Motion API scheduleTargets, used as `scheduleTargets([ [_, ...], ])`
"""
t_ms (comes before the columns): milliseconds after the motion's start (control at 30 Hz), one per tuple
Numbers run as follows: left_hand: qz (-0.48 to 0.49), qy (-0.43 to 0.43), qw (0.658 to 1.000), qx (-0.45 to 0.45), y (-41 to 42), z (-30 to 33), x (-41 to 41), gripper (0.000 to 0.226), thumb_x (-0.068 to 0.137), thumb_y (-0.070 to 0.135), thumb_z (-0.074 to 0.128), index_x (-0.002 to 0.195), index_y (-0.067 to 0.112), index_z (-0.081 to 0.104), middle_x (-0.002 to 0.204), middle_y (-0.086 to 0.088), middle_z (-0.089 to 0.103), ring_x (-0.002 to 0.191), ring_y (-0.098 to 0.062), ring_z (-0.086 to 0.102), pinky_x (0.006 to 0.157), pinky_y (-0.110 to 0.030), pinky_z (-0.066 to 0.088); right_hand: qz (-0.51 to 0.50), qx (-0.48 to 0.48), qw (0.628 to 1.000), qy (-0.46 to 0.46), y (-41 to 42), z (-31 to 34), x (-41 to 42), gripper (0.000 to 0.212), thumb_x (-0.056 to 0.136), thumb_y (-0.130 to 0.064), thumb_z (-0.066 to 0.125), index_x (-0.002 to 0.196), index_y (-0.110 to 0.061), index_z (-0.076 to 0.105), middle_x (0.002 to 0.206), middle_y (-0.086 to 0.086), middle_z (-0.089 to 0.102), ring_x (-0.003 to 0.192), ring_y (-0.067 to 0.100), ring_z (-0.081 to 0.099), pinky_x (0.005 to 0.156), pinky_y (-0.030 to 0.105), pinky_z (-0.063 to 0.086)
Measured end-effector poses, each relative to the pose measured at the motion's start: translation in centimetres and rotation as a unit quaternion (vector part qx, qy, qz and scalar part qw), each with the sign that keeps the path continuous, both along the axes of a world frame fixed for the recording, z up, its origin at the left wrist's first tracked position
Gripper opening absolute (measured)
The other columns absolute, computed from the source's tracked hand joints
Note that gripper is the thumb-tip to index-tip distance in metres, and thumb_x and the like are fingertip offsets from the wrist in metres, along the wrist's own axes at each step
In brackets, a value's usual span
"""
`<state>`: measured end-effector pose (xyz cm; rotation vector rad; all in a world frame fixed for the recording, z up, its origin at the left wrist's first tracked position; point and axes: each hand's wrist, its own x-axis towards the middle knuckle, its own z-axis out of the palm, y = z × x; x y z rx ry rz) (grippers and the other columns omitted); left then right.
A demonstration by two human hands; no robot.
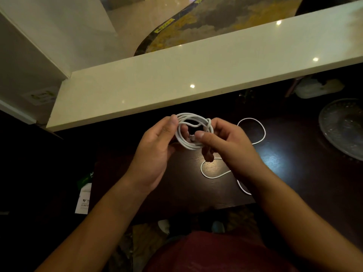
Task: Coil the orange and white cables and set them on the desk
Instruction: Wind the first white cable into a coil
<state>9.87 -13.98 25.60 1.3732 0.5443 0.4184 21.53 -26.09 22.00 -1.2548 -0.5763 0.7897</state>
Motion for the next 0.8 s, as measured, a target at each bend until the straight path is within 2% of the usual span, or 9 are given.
scheduleTargets([
  [133, -0.011, 0.018, 1.0, 0.016, 0.2, 0.0, -0.3, 0.029, 0.1, 0.034, 0.05, 0.094, 0.014, 0.07, 0.084, -0.001, 0.067, 0.083, -0.016, 0.062, 0.082, -0.039, 0.048, 0.022, -0.016, 0.999, 0.032, 0.0, 0.0, -0.2, 0.019, 0.088, -0.01, 0.071, 0.093, 0.003, 0.059, 0.064, 0.01, 0.056, 0.048, 0.015, 0.047, 0.047, 0.026, 0.038],
  [233, -0.012, 0.038, 0.998, 0.052, 0.3, -0.4, -0.3, 0.031, 0.099, 0.035, 0.05, 0.097, 0.015, 0.073, 0.086, -0.002, 0.07, 0.081, -0.015, 0.063, 0.071, -0.031, 0.049, 0.0, -0.016, 0.999, 0.032, -0.2, 0.2, -0.3, 0.009, 0.092, -0.001, 0.066, 0.093, 0.004, 0.058, 0.068, 0.017, 0.053, 0.047, 0.013, 0.045, 0.046, 0.024, 0.036],
  [333, -0.016, 0.037, 0.997, 0.07, 0.5, -0.7, -0.6, 0.035, 0.098, 0.032, 0.046, 0.106, 0.012, 0.073, 0.086, -0.007, 0.069, 0.074, -0.018, 0.061, 0.065, -0.028, 0.05, -0.023, 0.0, 0.999, 0.026, -0.1, 0.4, -0.3, 0.013, 0.093, 0.001, 0.065, 0.086, -0.005, 0.056, 0.072, 0.018, 0.053, 0.048, 0.016, 0.044, 0.047, 0.026, 0.038],
  [467, -0.021, 0.036, 0.989, 0.143, 0.9, -1.1, -1.1, 0.032, 0.107, 0.021, 0.041, 0.112, 0.008, 0.07, 0.077, -0.009, 0.064, 0.07, -0.018, 0.06, 0.064, -0.026, 0.05, -0.038, 0.007, 0.999, 0.02, -0.3, 0.4, -0.5, 0.012, 0.094, -0.001, 0.065, 0.088, -0.007, 0.057, 0.075, 0.02, 0.056, 0.051, 0.018, 0.046, 0.049, 0.026, 0.042],
  [567, -0.021, 0.041, 0.983, 0.175, 1.2, -1.1, -1.2, 0.031, 0.106, 0.019, 0.042, 0.109, 0.011, 0.072, 0.078, -0.002, 0.063, 0.07, -0.014, 0.059, 0.063, -0.023, 0.049, -0.045, 0.008, 0.999, 0.015, -0.4, 0.2, -0.7, 0.009, 0.095, -0.003, 0.066, 0.092, -0.002, 0.057, 0.077, 0.022, 0.058, 0.051, 0.02, 0.048, 0.049, 0.027, 0.045],
  [633, -0.018, 0.058, 0.974, 0.217, 1.7, -1.0, -1.4, 0.03, 0.102, 0.024, 0.046, 0.108, 0.012, 0.073, 0.078, 0.004, 0.063, 0.069, -0.009, 0.057, 0.064, -0.022, 0.047, -0.064, 0.011, 0.998, 0.015, -0.4, 0.1, -0.7, 0.015, 0.095, -0.004, 0.065, 0.096, 0.007, 0.056, 0.077, 0.022, 0.061, 0.05, 0.021, 0.049, 0.048, 0.028, 0.046],
  [733, -0.011, 0.075, 0.954, 0.289, 2.7, -0.9, -1.7, 0.025, 0.1, 0.026, 0.052, 0.107, 0.02, 0.075, 0.082, 0.014, 0.06, 0.074, -0.004, 0.055, 0.071, -0.025, 0.045, -0.088, 0.013, 0.996, 0.013, -0.3, 0.0, -0.4, 0.024, 0.095, -0.005, 0.065, 0.099, 0.015, 0.053, 0.067, 0.009, 0.063, 0.047, 0.02, 0.054, 0.048, 0.03, 0.044],
  [800, -0.017, 0.066, 0.962, 0.266, 3.0, -0.9, -1.9, 0.026, 0.1, 0.025, 0.052, 0.107, 0.018, 0.077, 0.081, 0.014, 0.059, 0.075, -0.005, 0.054, 0.07, -0.026, 0.043, -0.092, 0.007, 0.996, 0.006, -0.2, 0.0, -0.4, 0.025, 0.095, -0.006, 0.067, 0.099, 0.015, 0.053, 0.064, 0.012, 0.06, 0.046, 0.02, 0.056, 0.049, 0.033, 0.041],
])
